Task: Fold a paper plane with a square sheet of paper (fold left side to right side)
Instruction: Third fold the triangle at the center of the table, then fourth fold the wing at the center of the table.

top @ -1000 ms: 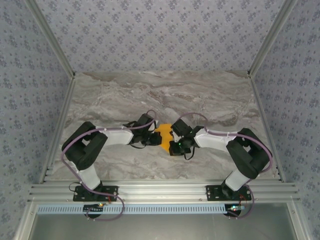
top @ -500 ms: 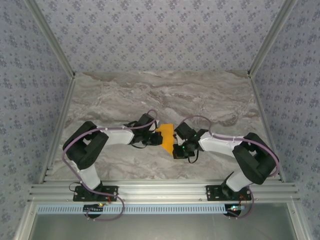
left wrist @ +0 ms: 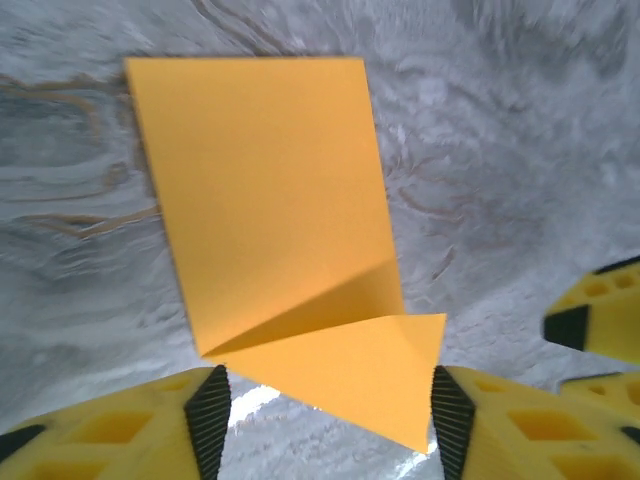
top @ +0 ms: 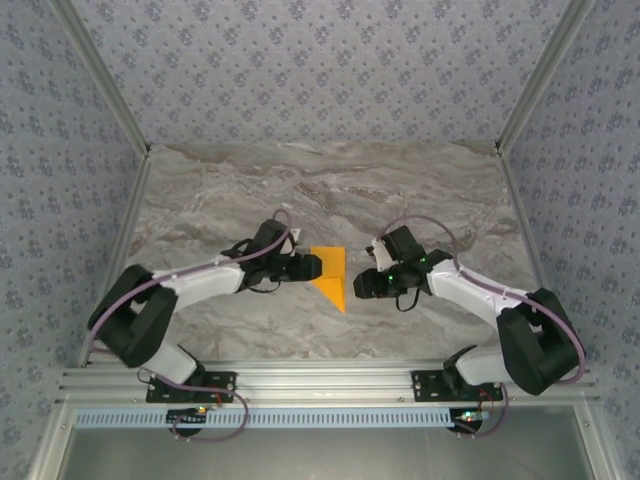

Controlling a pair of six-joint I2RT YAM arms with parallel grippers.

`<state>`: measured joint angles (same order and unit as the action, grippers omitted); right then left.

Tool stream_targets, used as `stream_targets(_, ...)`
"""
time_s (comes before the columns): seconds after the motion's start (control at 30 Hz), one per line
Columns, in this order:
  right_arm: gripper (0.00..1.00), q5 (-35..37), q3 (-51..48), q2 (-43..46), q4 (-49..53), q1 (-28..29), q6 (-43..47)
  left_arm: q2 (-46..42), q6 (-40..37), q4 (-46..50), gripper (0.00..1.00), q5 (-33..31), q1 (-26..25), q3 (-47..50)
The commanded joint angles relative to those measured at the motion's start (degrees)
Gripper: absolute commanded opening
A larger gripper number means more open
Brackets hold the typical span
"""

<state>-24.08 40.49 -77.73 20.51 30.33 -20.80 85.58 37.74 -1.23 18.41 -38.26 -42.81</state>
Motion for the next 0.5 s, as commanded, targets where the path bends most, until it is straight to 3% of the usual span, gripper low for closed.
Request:
stream_targets(0.0,0.51,-6.4,3.3,-2.8,-6.4,-0.4,3.9,-5.1,2.4,-1.0,0.62,0.2,2.2,3.4)
stream_targets(0.27,0.54,-7.8,6.9,-11.6,-9.4,1.0,4.8,-7.0,5.4,-2.1,0.67,1.4,4.0,7.8)
stream_targets(0.47,0.4,-7.2,10.4,-16.9,-9.1,1.9,5.5,-4.8,5.8,-3.2,0.67,2.2,4.0,7.2)
